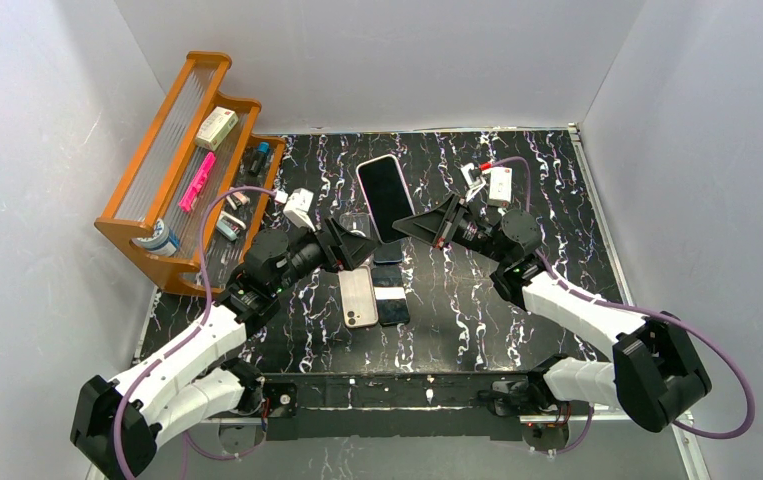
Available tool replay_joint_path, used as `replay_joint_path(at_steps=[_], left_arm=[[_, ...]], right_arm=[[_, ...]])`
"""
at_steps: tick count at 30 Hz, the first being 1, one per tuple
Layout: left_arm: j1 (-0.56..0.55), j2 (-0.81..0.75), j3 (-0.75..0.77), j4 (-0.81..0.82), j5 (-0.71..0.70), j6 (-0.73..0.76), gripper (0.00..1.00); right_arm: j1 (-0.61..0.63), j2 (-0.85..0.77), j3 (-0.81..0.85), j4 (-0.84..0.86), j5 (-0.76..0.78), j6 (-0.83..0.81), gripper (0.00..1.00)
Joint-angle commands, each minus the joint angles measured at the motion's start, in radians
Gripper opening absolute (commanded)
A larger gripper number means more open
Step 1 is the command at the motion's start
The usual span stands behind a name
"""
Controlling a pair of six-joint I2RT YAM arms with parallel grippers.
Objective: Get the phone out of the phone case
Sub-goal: Remove the phone case from the phone.
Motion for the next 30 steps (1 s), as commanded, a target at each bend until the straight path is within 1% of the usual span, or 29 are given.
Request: replay_joint_path(at_steps=[1, 8, 19, 26, 30], left_arm=[[-0.002, -0.005, -0.006, 0.023, 0.013, 0.002, 0.78], [-0.003, 0.027, -0.007, 0.112, 0.082, -0.028, 0.79], [-0.003, 0.069, 0.001, 0.175, 0.023, -0.045, 0.77], [-0.003, 0.140, 0.005, 0.360, 0.039, -0.130, 0.73], [-0.003, 0.159, 0.018, 0.422, 0.044, -0.161, 0.70]], right_arm=[[0.000, -0.040, 0.025, 0.127, 0.005, 0.006, 0.01], [-0.001, -0.037, 0.023, 0.130, 0.000, 0.010, 0.01], [0.000, -0.011, 0.016, 0.161, -0.042, 0.049, 0.01], [0.000, -0.009, -0.002, 0.158, -0.078, 0.069, 0.01], [0.000, -0.005, -0.022, 0.157, -0.083, 0.079, 0.01]])
